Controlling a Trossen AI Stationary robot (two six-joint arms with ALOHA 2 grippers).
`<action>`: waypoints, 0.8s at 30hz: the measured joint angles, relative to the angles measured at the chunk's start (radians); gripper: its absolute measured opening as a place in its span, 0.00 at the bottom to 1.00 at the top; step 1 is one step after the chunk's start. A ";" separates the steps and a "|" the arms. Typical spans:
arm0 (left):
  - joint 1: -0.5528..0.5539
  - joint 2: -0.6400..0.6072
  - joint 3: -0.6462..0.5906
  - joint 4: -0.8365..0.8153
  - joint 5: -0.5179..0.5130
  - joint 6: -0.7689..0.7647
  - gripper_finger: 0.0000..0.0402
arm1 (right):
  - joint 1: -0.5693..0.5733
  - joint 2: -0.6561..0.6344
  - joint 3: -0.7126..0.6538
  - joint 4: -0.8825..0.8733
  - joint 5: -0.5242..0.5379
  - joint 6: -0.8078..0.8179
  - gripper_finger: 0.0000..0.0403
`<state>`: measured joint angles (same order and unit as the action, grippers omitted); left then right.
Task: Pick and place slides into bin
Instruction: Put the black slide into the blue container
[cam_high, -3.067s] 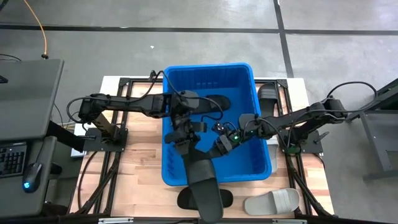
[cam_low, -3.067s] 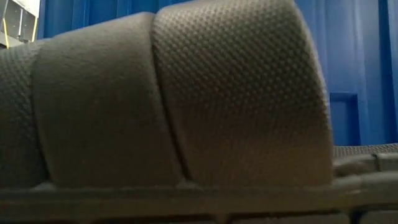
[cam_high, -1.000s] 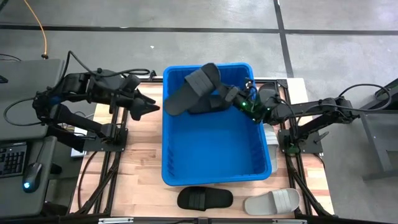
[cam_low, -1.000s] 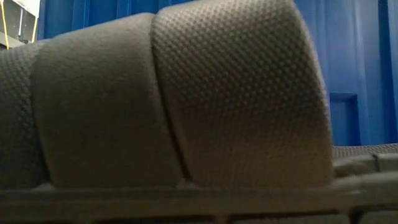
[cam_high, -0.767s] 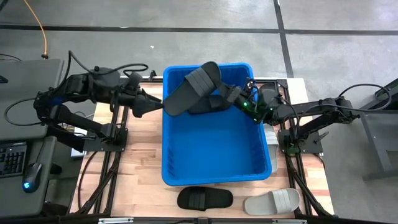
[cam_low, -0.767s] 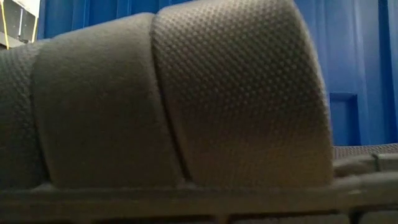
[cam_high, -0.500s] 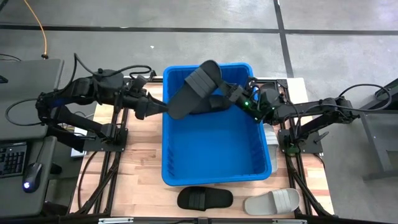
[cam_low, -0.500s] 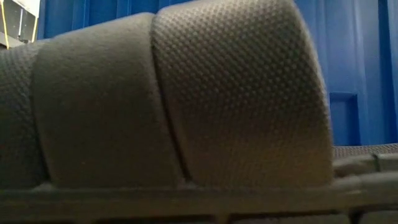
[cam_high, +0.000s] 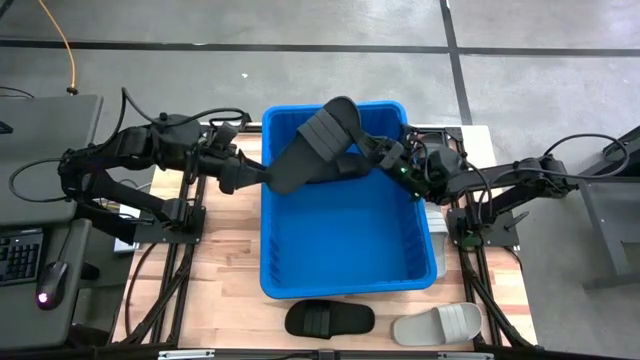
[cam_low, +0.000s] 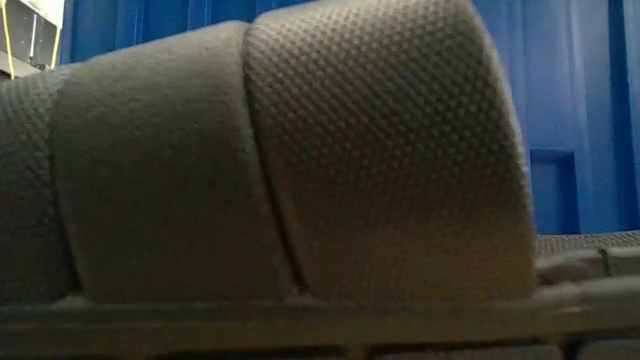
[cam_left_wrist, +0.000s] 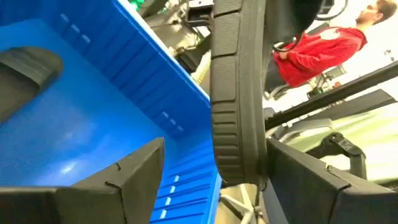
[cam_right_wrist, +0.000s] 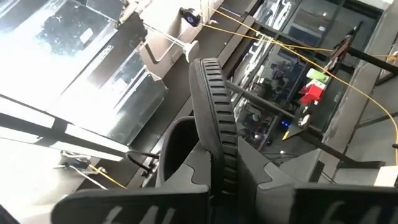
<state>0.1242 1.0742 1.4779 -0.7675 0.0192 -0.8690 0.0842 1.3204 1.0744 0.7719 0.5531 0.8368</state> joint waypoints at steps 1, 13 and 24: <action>0.000 -0.003 0.000 -0.004 0.001 -0.004 0.65 | 0.004 0.001 0.000 0.001 0.005 0.000 0.01; 0.000 0.010 0.000 0.118 -0.026 0.000 0.64 | 0.008 0.000 0.000 0.000 0.021 -0.028 0.01; 0.000 0.122 -0.001 0.137 0.066 0.028 0.32 | 0.018 0.000 0.000 0.006 0.053 -0.081 0.01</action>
<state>0.1242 1.1960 1.4773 -0.6308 0.0854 -0.8408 0.1019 1.3209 1.0740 0.7780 0.6063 0.7560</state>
